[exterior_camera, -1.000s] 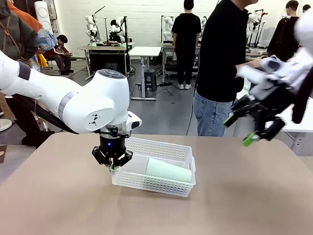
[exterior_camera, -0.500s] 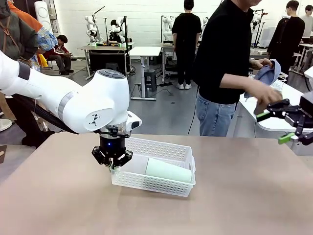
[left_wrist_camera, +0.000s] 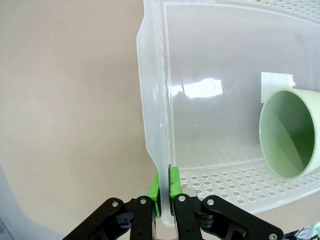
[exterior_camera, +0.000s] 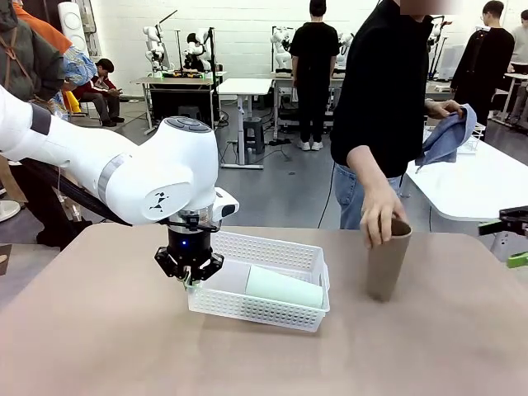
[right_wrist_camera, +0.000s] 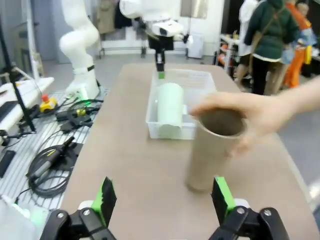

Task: Clean and organize the cups into the basket.
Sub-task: Pick up the Organizing basket and move it to the center of the table, then pick up the Reusable plastic cup from the right side of the table and place it inside the Organizing basket, then pick up the Reusable plastic cup from the right side of the table and stack it inside the Organizing basket in the center of the table.

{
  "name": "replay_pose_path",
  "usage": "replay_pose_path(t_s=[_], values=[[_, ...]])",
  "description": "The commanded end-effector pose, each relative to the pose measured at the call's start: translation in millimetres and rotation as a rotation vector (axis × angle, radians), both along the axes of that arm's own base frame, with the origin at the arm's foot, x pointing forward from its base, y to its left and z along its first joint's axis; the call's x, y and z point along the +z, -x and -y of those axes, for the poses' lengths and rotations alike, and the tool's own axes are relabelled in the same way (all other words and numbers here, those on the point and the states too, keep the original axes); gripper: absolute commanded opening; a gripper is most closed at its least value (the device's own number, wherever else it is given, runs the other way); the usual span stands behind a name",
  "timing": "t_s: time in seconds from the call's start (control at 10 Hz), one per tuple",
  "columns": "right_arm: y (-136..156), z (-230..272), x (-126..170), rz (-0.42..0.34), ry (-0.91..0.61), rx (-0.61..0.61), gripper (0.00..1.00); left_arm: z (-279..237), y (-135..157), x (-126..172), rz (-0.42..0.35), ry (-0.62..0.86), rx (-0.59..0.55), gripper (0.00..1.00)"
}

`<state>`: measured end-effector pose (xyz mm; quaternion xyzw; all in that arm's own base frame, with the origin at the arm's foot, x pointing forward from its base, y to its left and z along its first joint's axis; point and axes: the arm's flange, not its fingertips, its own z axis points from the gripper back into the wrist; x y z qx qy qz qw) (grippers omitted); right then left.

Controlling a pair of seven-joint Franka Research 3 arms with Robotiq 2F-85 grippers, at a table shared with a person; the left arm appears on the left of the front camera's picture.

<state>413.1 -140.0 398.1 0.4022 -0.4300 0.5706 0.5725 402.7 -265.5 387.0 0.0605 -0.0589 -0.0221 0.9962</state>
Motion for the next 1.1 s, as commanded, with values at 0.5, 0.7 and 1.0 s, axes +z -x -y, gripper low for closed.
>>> replay_pose_path(t_s=[0.5,0.7,1.0], values=[[4.4,12.3,1.3,0.004,-0.014,-0.034,1.00,-2.3,1.8,0.1,0.008,-0.007,-0.007,0.00],[4.4,12.3,1.3,0.004,-0.014,-0.034,1.00,-2.3,1.8,0.1,0.008,-0.007,-0.007,0.00],[4.4,12.3,1.3,0.004,-0.014,-0.034,1.00,-2.3,1.8,0.1,0.008,-0.007,-0.007,0.00]])
